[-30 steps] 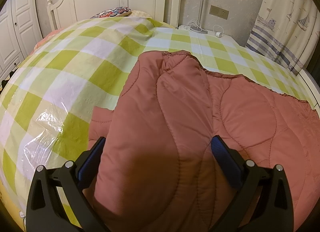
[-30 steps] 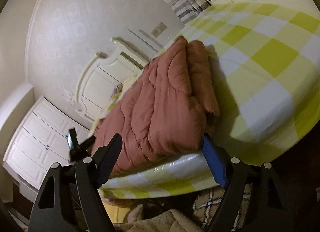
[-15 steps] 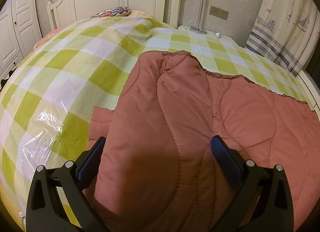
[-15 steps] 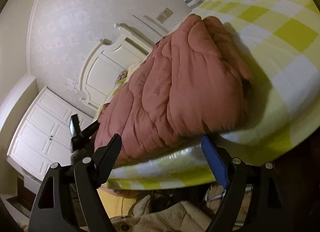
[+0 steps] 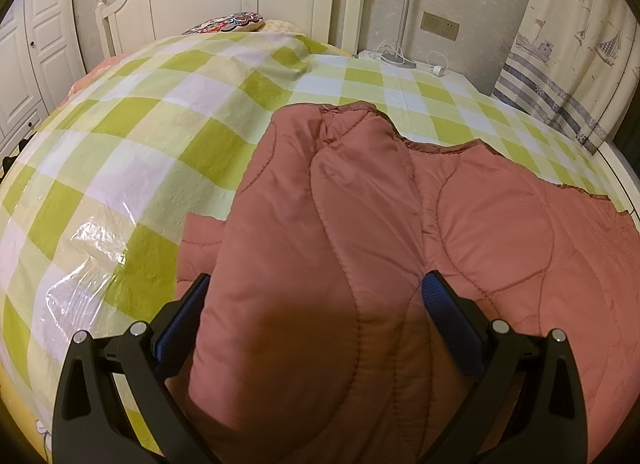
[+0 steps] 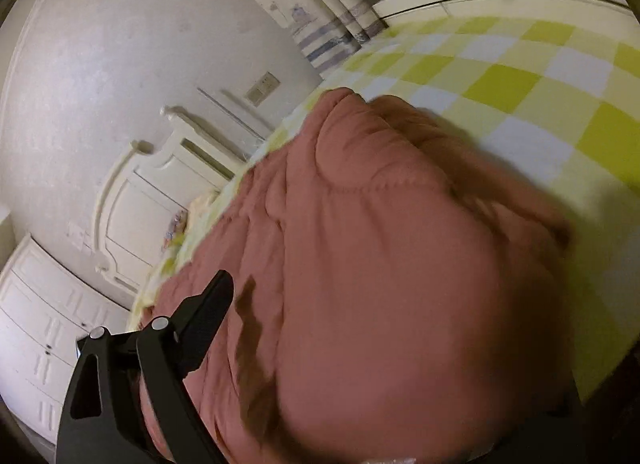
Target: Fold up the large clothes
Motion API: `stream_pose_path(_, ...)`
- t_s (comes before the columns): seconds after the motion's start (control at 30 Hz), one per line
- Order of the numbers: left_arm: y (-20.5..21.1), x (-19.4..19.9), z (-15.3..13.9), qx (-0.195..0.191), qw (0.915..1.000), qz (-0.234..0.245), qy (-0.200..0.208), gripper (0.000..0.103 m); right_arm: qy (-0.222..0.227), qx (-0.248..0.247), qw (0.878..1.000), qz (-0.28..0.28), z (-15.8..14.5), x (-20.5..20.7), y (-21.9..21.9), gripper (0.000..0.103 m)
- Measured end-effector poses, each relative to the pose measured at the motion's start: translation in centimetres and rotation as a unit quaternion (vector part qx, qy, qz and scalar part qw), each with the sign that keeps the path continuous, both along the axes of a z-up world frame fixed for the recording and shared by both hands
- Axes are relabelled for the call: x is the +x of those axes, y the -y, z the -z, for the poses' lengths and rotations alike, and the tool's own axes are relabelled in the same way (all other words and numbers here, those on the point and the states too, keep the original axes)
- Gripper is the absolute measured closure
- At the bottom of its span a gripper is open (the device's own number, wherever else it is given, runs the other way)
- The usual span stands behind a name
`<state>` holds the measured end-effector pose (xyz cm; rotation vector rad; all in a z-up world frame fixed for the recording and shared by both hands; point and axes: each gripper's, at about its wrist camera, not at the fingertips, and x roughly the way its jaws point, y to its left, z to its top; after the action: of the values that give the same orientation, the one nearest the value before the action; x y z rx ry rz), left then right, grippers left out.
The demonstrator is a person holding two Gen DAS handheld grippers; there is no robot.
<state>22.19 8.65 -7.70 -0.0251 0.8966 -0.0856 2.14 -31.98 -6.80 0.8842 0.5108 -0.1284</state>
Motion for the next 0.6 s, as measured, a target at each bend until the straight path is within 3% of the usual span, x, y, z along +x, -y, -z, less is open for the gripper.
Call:
stream_pose_path(0.03, 0.0, 0.0, 0.0, 0.0, 1.0, -0.001, 0.0, 0.002, 0.005, 0.009, 1.0, -0.013, 0.3, 0.2, 0.3, 0.049)
stream_pose_path(0.07, 0.0, 0.0, 0.0, 0.0, 1.0, -0.003, 0.0, 0.002, 0.009, -0.001, 1.0, -0.017, 0.2, 0.2, 0.3, 0.061)
stream_pose_path(0.13, 0.5, 0.0, -0.2, 0.011, 0.9999, -0.004, -0.006, 0.002, 0.047, -0.036, 0.998, -0.028, -0.8, -0.9, 0.0, 0.068)
stream_pose_path(0.2, 1.2, 0.2, -1.2, 0.032, 0.9993, -0.002, -0.02, 0.003, 0.072, -0.078, 0.994, -0.035, -2.1, -2.3, -0.8, 0.068)
stream_pose_path(0.23, 2.1, -0.3, -2.9, 0.023, 0.9996, -0.002, -0.016, 0.004, 0.079, -0.094, 0.992, -0.038, -2.6, -2.8, -1.1, 0.069)
stream_pose_path(0.3, 3.6, -1.2, -5.6, -0.007, 0.9998, 0.008, 0.015, 0.003, 0.091, -0.127, 0.987, -0.043, -3.6, -3.7, -1.8, 0.069)
stream_pose_path(0.4, 9.4, -1.9, -8.9, 0.033, 0.9959, 0.044, 0.071, 0.002, 0.101, -0.147, 0.983, -0.044, -4.6, -4.3, -2.3, 0.068)
stream_pose_path(0.5, 15.9, -0.8, -7.7, 0.113, 0.9876, 0.086, 0.067, 0.002, 0.107, -0.167, 0.979, -0.046, -5.2, -4.9, -2.4, 0.068)
stream_pose_path(0.6, 20.1, 1.2, -3.3, 0.187, 0.9774, 0.091, 0.035, 0.002, 0.114, -0.18, 0.976, -0.043, -5.8, -5.6, -1.9, 0.068)
